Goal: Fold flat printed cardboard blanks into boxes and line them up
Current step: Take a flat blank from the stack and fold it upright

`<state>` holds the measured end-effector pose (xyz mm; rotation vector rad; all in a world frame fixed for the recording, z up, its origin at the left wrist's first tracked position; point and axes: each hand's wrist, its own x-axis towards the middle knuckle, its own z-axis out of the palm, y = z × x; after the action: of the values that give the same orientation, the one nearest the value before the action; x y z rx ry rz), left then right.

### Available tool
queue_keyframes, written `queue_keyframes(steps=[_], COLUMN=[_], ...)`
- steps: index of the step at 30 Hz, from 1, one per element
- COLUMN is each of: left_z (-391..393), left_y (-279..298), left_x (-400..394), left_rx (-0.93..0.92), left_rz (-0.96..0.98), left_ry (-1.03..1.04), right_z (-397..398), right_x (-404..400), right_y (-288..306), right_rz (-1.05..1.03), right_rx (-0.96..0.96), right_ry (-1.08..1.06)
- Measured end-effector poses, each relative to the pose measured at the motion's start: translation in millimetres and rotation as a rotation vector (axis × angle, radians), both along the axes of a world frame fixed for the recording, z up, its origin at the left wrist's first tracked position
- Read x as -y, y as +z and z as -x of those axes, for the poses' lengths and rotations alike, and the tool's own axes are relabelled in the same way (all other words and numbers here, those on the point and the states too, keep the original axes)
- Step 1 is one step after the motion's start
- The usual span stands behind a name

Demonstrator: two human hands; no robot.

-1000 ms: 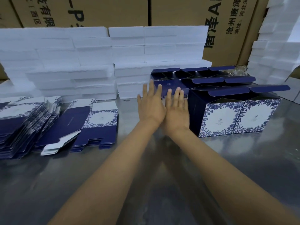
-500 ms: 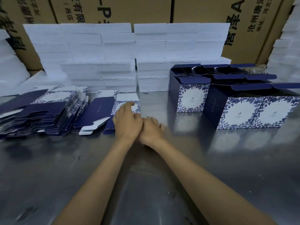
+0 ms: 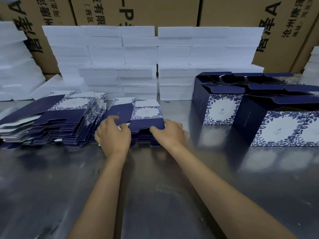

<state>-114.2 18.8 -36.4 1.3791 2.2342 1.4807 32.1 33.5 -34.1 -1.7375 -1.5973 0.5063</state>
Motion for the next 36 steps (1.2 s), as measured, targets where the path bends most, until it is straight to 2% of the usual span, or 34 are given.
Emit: queue_keyframes(steps=[5,9,11,16,20,23,29,36], left_z=[7,16,19,16,16,13,15,19], left_y=[2,4,4,4,4,3,2,3], left_x=[1,-3,-4,-3,1,3,2,-1], left_rx=[0.092,0.366,0.416,0.276,0.068,-0.018,0.06,0.188], left_rz=[-0.029,-0.122,-0.122,-0.106,-0.024,0.054,0.107,0.081], left_ry=[0.114,0.093,0.072,0.043,0.08,0.058,-0.03,0.002], right_z=[-11,-18,-22,-26,-25,-23,-23,-21], right_x=[-2,0,0,1,0,-1,-3,2], right_y=[14,14,12,5,3,3,2,-3], right_rz=[-0.001,0.02,0.049,0.063,0.049,0.051,0.009,0.021], right_rx=[-0.173,-0.165,-0.155,-0.097,-0.008,0.011,-0.012,0.071], right_ry=[-0.006,0.007,0.042,0.094,0.106,0.11,0.065,0.006])
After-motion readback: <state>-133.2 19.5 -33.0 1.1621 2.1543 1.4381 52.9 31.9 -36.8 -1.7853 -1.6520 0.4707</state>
